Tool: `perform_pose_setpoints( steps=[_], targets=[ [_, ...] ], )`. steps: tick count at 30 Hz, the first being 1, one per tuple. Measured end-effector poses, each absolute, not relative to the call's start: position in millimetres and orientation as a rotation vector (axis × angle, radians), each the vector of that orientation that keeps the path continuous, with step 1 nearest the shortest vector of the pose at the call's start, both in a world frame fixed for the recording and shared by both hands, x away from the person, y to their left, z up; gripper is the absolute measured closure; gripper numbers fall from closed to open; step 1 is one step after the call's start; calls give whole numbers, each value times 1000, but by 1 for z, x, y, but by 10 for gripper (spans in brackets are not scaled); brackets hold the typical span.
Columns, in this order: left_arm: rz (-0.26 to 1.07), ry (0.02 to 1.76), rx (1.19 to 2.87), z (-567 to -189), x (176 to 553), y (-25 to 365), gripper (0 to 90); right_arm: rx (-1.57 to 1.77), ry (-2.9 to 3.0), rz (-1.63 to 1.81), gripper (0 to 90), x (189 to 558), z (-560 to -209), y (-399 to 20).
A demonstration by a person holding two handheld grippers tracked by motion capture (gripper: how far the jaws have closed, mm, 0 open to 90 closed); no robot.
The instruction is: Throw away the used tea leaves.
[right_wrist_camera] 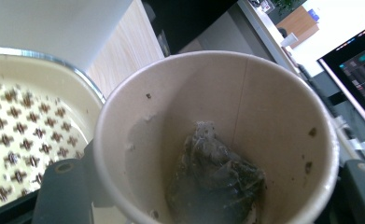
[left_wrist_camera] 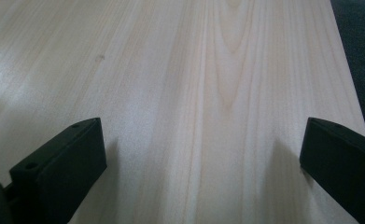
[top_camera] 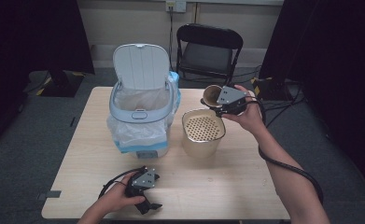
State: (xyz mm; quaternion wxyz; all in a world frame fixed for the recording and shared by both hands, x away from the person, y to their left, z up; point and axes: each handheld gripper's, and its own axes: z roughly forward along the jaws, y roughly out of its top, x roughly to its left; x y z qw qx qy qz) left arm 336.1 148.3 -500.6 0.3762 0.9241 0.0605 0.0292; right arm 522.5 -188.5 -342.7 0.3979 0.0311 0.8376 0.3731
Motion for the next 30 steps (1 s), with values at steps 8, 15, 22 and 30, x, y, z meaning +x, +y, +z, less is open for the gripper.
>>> perform_pose_setpoints(
  steps=[8,15,22,30],
  targets=[
    [73,153,2363,-501,336,148,0,-92,2073,687,277,508,-340,-178],
    [74,155,2364,-501,336,148,0,-232,2034,498,279,498,-343,-168],
    [72,157,2362,-501,336,148,0,-527,1831,108,284,484,-352,-158],
    [74,155,2363,-501,336,148,0,-832,1492,-208,283,471,-366,-152]
  ],
)
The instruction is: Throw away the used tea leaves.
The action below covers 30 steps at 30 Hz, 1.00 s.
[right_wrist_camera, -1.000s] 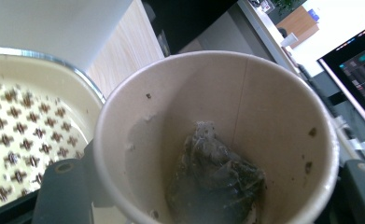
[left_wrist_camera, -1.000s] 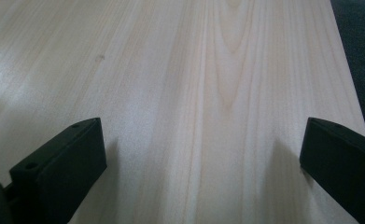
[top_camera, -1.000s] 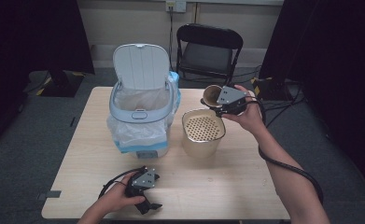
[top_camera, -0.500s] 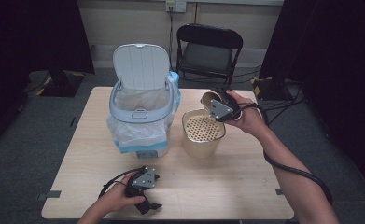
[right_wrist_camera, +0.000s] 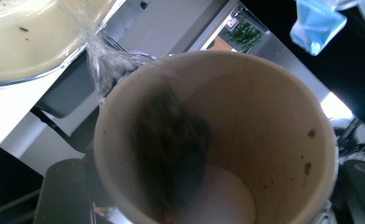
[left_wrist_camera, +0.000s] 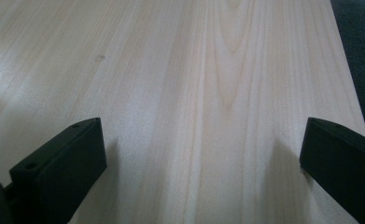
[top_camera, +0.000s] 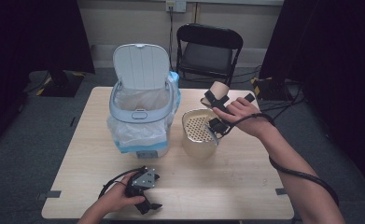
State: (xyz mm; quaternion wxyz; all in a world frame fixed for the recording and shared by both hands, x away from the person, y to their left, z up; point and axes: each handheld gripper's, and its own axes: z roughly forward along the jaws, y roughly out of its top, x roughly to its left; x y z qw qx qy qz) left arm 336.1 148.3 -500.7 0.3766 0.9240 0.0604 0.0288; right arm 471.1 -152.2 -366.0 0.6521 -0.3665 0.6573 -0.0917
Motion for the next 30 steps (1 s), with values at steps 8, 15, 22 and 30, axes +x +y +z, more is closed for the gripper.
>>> perform_pose_setpoints(
  steps=[8,15,22,30],
  targets=[
    [77,158,2365,-501,336,148,0,-818,1493,-189,279,471,-363,-151],
    [73,153,2362,-501,336,148,0,-315,1885,297,278,489,-333,-166],
    [74,151,2356,-501,336,148,0,10,2105,658,279,505,-325,-179],
    [73,157,2363,-501,336,148,0,241,2227,916,278,515,-322,-182]
  ],
)
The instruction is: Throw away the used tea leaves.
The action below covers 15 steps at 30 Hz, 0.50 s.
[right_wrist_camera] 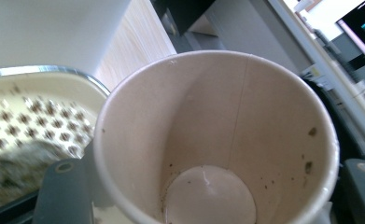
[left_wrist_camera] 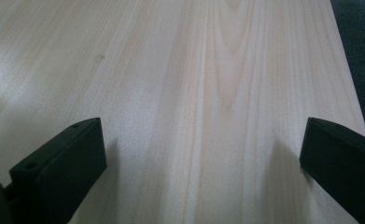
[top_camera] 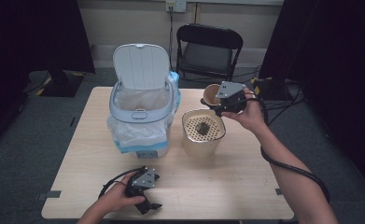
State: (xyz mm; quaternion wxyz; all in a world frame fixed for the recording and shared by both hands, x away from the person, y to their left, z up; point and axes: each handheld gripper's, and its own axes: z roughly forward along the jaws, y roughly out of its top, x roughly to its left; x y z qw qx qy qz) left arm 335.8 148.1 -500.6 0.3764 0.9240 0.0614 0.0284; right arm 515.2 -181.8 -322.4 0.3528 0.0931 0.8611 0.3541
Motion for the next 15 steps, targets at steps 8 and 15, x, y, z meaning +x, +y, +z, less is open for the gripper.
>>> perform_pose_setpoints(
  steps=[8,15],
  targets=[
    [74,153,2358,-501,336,148,0,366,2288,1048,277,521,-322,-182],
    [74,153,2360,-501,336,148,0,453,2320,1135,277,523,-323,-181]
  ],
)
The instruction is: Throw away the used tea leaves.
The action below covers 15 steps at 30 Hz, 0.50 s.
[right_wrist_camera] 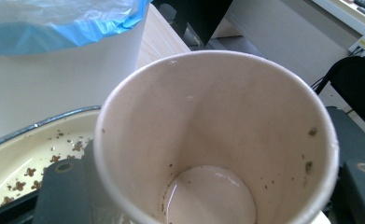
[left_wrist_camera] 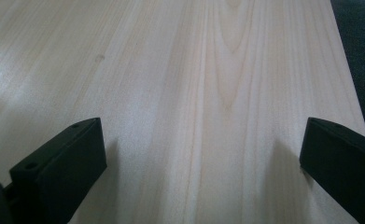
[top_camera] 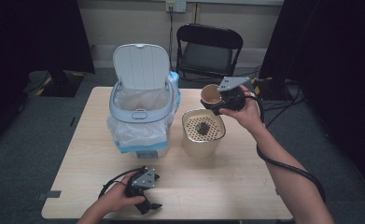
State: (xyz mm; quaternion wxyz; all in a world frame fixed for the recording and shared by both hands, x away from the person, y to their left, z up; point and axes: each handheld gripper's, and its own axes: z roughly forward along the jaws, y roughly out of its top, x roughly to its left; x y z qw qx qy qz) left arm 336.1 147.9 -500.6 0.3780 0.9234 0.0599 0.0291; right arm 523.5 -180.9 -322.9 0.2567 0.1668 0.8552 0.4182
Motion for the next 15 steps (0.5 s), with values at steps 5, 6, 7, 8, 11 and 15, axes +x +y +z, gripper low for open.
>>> perform_pose_setpoints(
  steps=[5,6,7,8,11,15],
  targets=[
    [74,153,2358,-501,336,148,0,495,2329,1165,277,524,-323,-181],
    [74,152,2357,-501,336,148,0,503,2329,1166,277,524,-322,-181],
    [73,154,2358,-501,336,148,0,513,2331,1175,277,525,-322,-181],
    [73,154,2358,-501,336,148,0,513,2331,1175,277,525,-322,-181],
    [74,153,2359,-501,336,148,0,549,2329,1210,277,525,-322,-182],
    [75,153,2361,-501,336,148,0,566,2338,1220,277,526,-321,-182]
  ],
)
